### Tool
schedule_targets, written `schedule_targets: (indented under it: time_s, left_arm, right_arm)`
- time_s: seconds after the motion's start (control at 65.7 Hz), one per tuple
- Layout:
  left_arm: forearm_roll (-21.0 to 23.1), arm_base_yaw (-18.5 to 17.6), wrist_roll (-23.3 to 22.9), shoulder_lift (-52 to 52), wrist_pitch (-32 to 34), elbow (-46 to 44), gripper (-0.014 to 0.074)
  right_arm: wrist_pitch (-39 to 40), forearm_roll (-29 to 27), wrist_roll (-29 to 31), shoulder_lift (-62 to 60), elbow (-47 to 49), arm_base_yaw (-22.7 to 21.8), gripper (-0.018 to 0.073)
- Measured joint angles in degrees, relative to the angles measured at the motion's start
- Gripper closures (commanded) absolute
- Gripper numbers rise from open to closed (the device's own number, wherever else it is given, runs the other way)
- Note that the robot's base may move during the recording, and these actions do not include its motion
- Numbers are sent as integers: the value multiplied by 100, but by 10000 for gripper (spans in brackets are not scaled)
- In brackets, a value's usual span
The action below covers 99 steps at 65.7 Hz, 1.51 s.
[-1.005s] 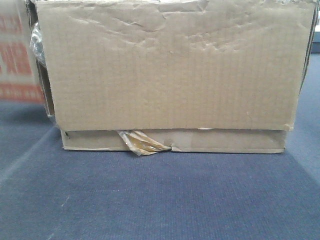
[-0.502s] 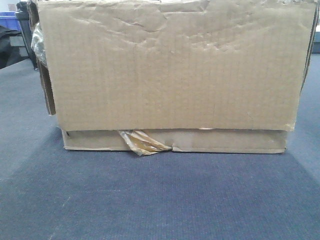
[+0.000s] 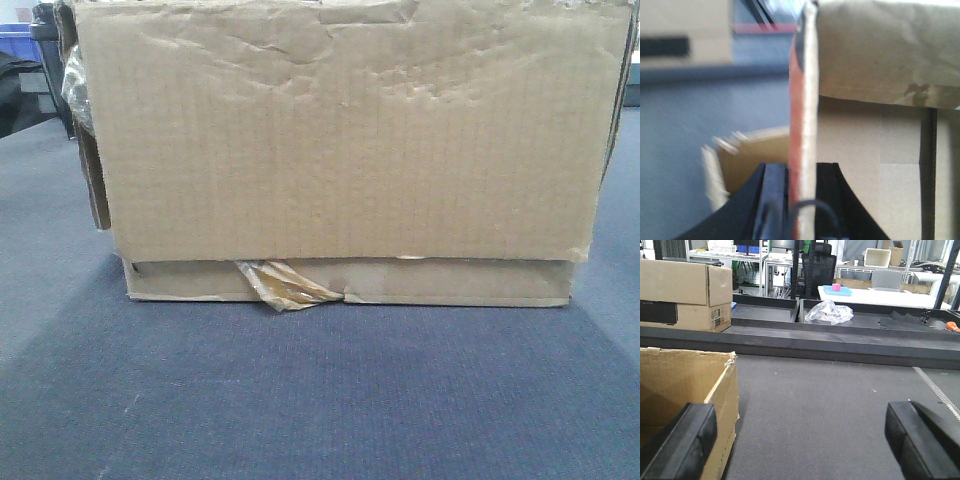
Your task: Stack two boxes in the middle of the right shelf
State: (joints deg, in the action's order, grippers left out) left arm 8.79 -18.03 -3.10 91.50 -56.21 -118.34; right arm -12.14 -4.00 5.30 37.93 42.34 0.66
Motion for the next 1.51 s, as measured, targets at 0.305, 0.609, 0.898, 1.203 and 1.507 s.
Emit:
schedule_targets:
  time_s: [0.305, 0.609, 0.898, 1.203, 1.507]
  left_arm:
    - [-1170, -480, -1135, 987, -442, 0, 708]
    - [-1135, -503, -1419, 1531, -464, 0, 708]
    - [-1073, -580, -1445, 1627, -499, 0, 678]
    - [-1050, -580, -1468, 1627, -499, 0, 35]
    - [-1032, -580, -1482, 1440, -523, 0, 68]
  right_arm:
    - [-10, 0, 0, 0, 0, 0, -10]
    - [-10, 0, 0, 0, 0, 0, -10]
    - [-10, 0, 0, 0, 0, 38, -10]
    - [-10, 0, 0, 0, 0, 135, -10]
    - [-10, 0, 0, 0, 0, 135, -10]
